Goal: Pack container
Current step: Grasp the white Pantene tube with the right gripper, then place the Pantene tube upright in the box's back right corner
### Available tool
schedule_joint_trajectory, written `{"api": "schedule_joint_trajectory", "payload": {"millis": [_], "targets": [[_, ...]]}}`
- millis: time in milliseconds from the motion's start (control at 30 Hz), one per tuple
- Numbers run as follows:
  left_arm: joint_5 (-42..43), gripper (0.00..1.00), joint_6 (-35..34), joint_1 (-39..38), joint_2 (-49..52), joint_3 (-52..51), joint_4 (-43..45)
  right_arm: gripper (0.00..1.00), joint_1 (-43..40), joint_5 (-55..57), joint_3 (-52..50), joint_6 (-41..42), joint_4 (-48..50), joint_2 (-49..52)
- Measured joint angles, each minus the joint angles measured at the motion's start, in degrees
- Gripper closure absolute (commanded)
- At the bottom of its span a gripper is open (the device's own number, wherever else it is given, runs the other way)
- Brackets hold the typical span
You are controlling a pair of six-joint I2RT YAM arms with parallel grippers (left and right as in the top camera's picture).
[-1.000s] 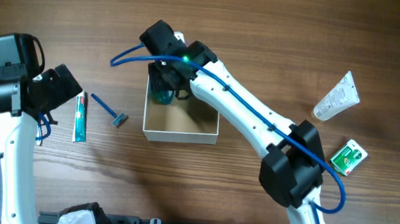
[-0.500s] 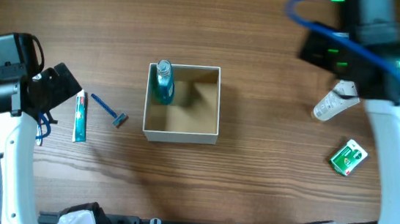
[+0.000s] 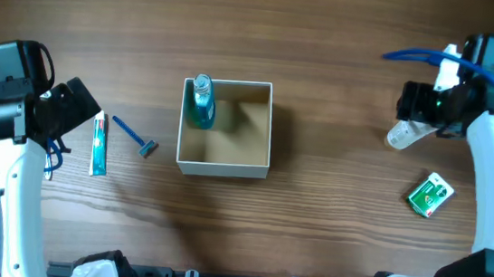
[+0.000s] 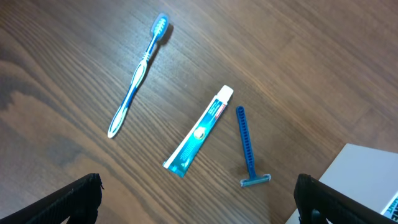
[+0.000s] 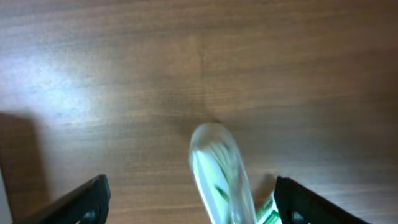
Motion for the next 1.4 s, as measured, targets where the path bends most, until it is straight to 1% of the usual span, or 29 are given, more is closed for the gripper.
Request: {"api": "schedule_joint_trajectory", "payload": {"millis": [33, 67, 167, 300, 367, 400, 567, 633, 667, 733, 800, 833, 867, 933, 1000, 1067, 1133, 1167, 1300, 1333, 1367, 1400], "targets": [[0.0, 0.0, 0.0, 0.0, 0.0, 0.0, -0.1, 0.33, 0.0, -0.2, -1.0, -0.5, 1.3, 0.0], [0.0, 0.0, 0.0, 0.0, 0.0, 0.0, 0.0, 0.48, 0.0, -0.3, -2.3, -1.0, 2.2, 0.0], [0.0, 0.0, 0.0, 0.0, 0.0, 0.0, 0.0, 0.69, -0.2, -0.2, -3.5, -2.1, 3.1, -0.1], [0.0, 0.0, 0.0, 0.0, 0.0, 0.0, -0.1, 0.86, -0.2, 0.0, -3.7, -2.4, 3.8, -0.1], [0.0, 0.0, 0.0, 0.0, 0.0, 0.0, 0.0, 0.9, -0.2, 0.1, -3.8, -2.4, 3.9, -0.1], [0.0, 0.0, 0.0, 0.0, 0.0, 0.0, 0.0, 0.95, -0.2, 0.1, -3.8, -2.4, 3.9, -0.1], [0.0, 0.0, 0.0, 0.0, 0.0, 0.0, -0.1, 0.96, -0.1, 0.0, -3.6, -1.9, 2.9, -0.1], [0.0, 0.0, 0.0, 0.0, 0.0, 0.0, -0.2, 0.96, 1.8, 0.0, -1.9, -0.2, -2.1, -0.2], [0.0, 0.0, 0.0, 0.0, 0.0, 0.0, -0.2, 0.96, 4.1, -0.2, -0.9, 0.8, -4.6, -0.3], [0.0, 0.0, 0.0, 0.0, 0.0, 0.0, -0.2, 0.96, 11.8, 0.0, 5.4, 4.4, -9.4, -0.9], [0.0, 0.0, 0.0, 0.0, 0.0, 0.0, -0.3, 0.96, 21.0, 1.2, 14.0, 8.7, -10.6, -2.2], [0.0, 0.0, 0.0, 0.0, 0.0, 0.0, -0.2, 0.96, 29.0, 3.8, 19.8, 12.1, -10.0, -3.1], [0.0, 0.0, 0.0, 0.0, 0.0, 0.0, -0.2, 0.96, 34.0, 5.2, 22.2, 14.2, -9.1, -3.7], [0.0, 0.0, 0.0, 0.0, 0.0, 0.1, -0.2, 0.96, 43.5, 7.5, 23.8, 19.8, -7.4, -4.6], [0.0, 0.0, 0.0, 0.0, 0.0, 0.1, -0.3, 0.96, 49.7, 9.4, 23.8, 26.1, -7.1, -2.3], [0.0, 0.0, 0.0, 0.0, 0.0, 0.1, -0.4, 0.96, 51.6, 10.7, 23.8, 31.6, -7.0, 3.4], [0.0, 0.0, 0.0, 0.0, 0.0, 0.1, -0.4, 0.96, 51.6, 11.5, 23.8, 35.5, -6.7, 9.6], [0.0, 0.0, 0.0, 0.0, 0.0, 0.1, -0.4, 0.96, 51.5, 12.3, 23.7, 36.8, -5.6, 14.0], [0.0, 0.0, 0.0, 0.0, 0.0, 0.1, -0.4, 0.96, 48.6, 13.8, 23.7, 38.2, -0.9, 20.8], [0.0, 0.0, 0.0, 0.0, 0.0, 0.1, -0.4, 0.94, 47.7, 14.1, 23.7, 38.2, -0.7, 22.3], [0.0, 0.0, 0.0, 0.0, 0.0, 0.1, -0.4, 0.87, 47.3, 14.6, 23.8, 38.2, 0.3, 23.0], [0.0, 0.0, 0.0, 0.0, 0.0, 0.1, -0.4, 0.64, 47.1, 14.6, 23.8, 38.2, 0.5, 23.1]]}}
